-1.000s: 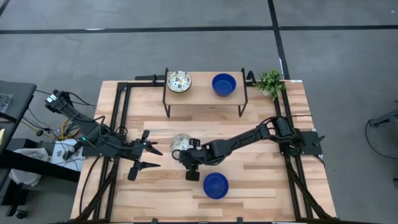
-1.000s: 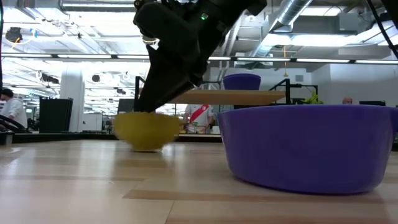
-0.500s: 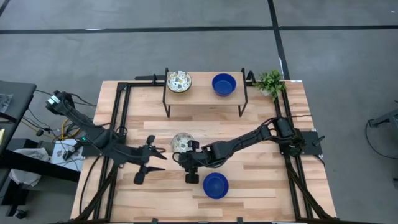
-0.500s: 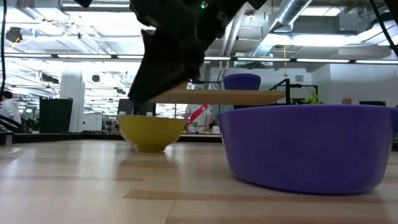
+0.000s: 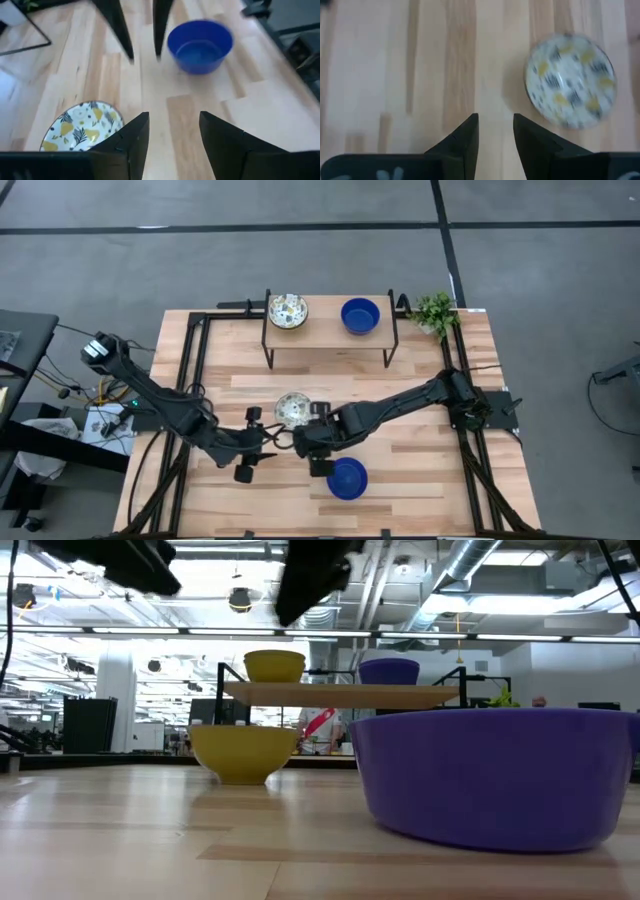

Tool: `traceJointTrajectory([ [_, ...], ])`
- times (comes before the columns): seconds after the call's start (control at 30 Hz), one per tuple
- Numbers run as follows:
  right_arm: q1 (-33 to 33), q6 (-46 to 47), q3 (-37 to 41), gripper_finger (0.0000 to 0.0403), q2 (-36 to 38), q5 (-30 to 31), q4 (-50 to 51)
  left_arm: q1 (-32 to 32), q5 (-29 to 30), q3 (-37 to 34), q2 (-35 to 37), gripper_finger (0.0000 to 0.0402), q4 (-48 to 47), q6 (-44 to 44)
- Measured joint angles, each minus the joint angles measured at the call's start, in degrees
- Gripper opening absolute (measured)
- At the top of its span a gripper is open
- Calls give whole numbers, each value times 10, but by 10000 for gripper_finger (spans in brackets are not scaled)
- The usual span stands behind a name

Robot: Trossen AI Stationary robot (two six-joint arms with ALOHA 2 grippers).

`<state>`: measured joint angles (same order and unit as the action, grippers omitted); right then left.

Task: Pick & Place Mini bowls
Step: Stack the white bowl on top of the white bowl on the shelf

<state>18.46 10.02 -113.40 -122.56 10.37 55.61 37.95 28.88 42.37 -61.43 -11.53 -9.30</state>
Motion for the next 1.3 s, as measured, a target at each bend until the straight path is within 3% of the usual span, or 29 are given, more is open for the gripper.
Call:
traceJointTrajectory([
  [0.17,2,-28,-23,113,4,0,123,-32,-3,0,-37,167,0,-28],
  [0.43,-11,-111,3,113,47,-1,112,-152,-93,0,-80,163,9,-90],
  [0.67,-48,-129,153,113,190,1,17,-187,-139,0,-119,163,46,-91],
  [0.93,-58,-72,345,113,373,1,-136,-173,-122,11,-167,166,69,-90],
  [1.3,-46,-32,440,113,446,2,-161,-171,-86,22,-251,169,65,-10],
])
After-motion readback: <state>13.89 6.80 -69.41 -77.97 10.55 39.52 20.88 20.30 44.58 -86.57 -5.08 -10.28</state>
